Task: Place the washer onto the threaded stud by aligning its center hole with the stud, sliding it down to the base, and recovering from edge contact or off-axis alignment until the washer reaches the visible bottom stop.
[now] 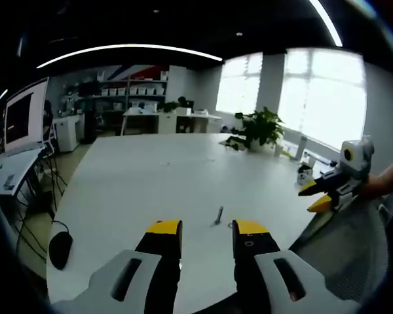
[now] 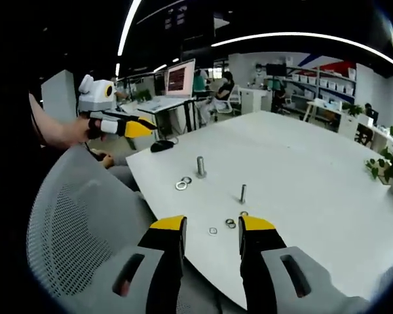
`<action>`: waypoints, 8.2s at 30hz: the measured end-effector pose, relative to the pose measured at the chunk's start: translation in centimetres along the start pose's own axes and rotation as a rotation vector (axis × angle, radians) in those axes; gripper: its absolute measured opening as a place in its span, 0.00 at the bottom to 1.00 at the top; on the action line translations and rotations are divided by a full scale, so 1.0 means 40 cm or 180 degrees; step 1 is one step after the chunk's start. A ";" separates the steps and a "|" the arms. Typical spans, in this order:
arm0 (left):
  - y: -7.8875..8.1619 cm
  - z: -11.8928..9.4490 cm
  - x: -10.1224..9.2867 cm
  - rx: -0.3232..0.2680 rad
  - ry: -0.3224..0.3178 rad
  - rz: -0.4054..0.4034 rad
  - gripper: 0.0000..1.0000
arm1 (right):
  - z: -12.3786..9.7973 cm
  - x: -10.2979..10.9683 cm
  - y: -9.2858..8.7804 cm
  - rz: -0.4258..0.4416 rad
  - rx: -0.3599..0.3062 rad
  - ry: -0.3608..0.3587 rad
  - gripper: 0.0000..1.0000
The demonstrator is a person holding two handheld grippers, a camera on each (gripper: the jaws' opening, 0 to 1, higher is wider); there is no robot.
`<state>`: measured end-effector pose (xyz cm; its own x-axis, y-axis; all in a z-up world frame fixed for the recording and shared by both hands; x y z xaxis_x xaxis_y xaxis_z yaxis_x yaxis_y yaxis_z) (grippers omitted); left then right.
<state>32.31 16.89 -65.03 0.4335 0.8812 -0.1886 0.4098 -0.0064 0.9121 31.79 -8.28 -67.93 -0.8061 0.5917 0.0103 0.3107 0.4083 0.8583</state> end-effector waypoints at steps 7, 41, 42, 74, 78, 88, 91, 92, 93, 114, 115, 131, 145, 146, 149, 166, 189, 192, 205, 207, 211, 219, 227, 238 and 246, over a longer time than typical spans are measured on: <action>-0.003 0.001 0.002 0.0027 0.0018 0.0007 0.28 | 0.001 -0.001 -0.006 0.0014 0.0045 -0.0019 0.34; 0.002 0.002 -0.015 0.0047 -0.0020 0.0196 0.27 | 0.002 -0.001 -0.011 0.0002 0.0104 -0.0021 0.34; 0.005 0.001 -0.014 0.0023 -0.0013 0.0199 0.27 | 0.002 -0.001 -0.011 0.0002 0.0101 -0.0021 0.34; -0.057 0.129 0.048 0.0760 -0.0116 0.0119 0.29 | -0.001 -0.012 -0.012 -0.0008 0.0114 -0.0070 0.34; -0.075 0.149 0.057 0.0835 -0.0116 0.0056 0.26 | -0.001 -0.013 -0.015 -0.0030 0.0139 -0.0082 0.34; -0.077 0.198 0.119 0.0724 0.0127 -0.0767 0.33 | 0.004 -0.012 -0.023 -0.0017 0.0219 -0.0084 0.34; -0.096 0.205 0.153 0.0782 0.0226 -0.0704 0.33 | 0.006 -0.009 -0.025 -0.0040 0.0250 -0.0087 0.34; -0.106 0.205 0.162 0.0815 0.0248 -0.0683 0.33 | 0.006 -0.010 -0.027 -0.0036 0.0259 -0.0093 0.34; -0.114 0.204 0.168 0.0841 0.0267 -0.0668 0.33 | 0.005 -0.012 -0.027 -0.0040 0.0261 -0.0106 0.34; -0.302 0.232 0.198 0.1785 0.0246 -0.0444 0.35 | 0.006 -0.019 -0.031 -0.0031 0.0305 -0.0183 0.34; -0.307 0.234 0.199 0.1813 0.0241 -0.0416 0.35 | 0.006 -0.020 -0.031 -0.0032 0.0304 -0.0184 0.34; -0.336 0.261 0.190 0.2097 0.0153 0.0059 0.30 | 0.001 -0.030 -0.030 -0.0001 0.0279 -0.0255 0.34; -0.344 0.260 0.180 0.2187 0.0067 0.0413 0.26 | 0.000 -0.030 -0.033 -0.0007 0.0293 -0.0253 0.34; -0.344 0.264 0.179 0.2183 0.0057 0.0424 0.26 | 0.000 -0.030 -0.033 -0.0006 0.0294 -0.0252 0.34; -0.342 0.273 0.172 0.2182 0.0016 0.0486 0.27 | 0.000 -0.032 -0.033 -0.0006 0.0293 -0.0258 0.34; -0.344 0.266 0.161 0.2380 -0.0192 0.0658 0.24 | 0.000 -0.032 -0.031 0.0009 0.0279 -0.0261 0.34; -0.339 0.297 0.149 0.3063 -0.0583 0.1557 0.22 | -0.001 -0.033 -0.034 -0.0014 0.0298 -0.0268 0.34; -0.337 0.296 0.151 0.3084 -0.0589 0.1555 0.22 | -0.001 -0.033 -0.033 -0.0018 0.0296 -0.0272 0.34; -0.337 0.297 0.148 0.3078 -0.0722 0.1730 0.21 | 0.000 -0.033 -0.032 -0.0023 0.0294 -0.0271 0.34; -0.335 0.297 0.149 0.3080 -0.0750 0.1722 0.21 | 0.000 -0.033 -0.031 -0.0027 0.0294 -0.0267 0.34; -0.334 0.301 0.147 0.3077 -0.0887 0.1860 0.21 | 0.000 -0.033 -0.033 -0.0018 0.0299 -0.0267 0.34; -0.333 0.307 0.144 0.3149 -0.0911 0.1881 0.23 | 0.000 -0.034 -0.034 -0.0016 0.0313 -0.0273 0.34; -0.333 0.308 0.143 0.3201 -0.0888 0.1908 0.23 | 0.000 -0.034 -0.035 -0.0017 0.0324 -0.0275 0.34; -0.331 0.307 0.147 0.3171 -0.0938 0.1566 0.25 | 0.001 -0.034 -0.036 -0.0012 0.0325 -0.0274 0.34; -0.336 0.305 0.138 0.3160 -0.0881 0.1936 0.23 | 0.001 -0.035 -0.037 -0.0017 0.0341 -0.0278 0.33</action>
<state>38.99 16.05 -82.76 0.8792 0.4764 -0.0064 0.4657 -0.8565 0.2226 32.48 -9.67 -69.23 -0.7623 0.6458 -0.0429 0.3623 0.4807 0.7986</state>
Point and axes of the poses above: the point that each gripper's makers call its tool centre point, and the gripper's own axes: z roughly forward along the fingers, x roughly to its left, y roughly out of its top, the point moved 4 cm from there along -z, roughly backward along the fingers, and after that the axes turned 2 degrees about -z, right-handed, at the moved point
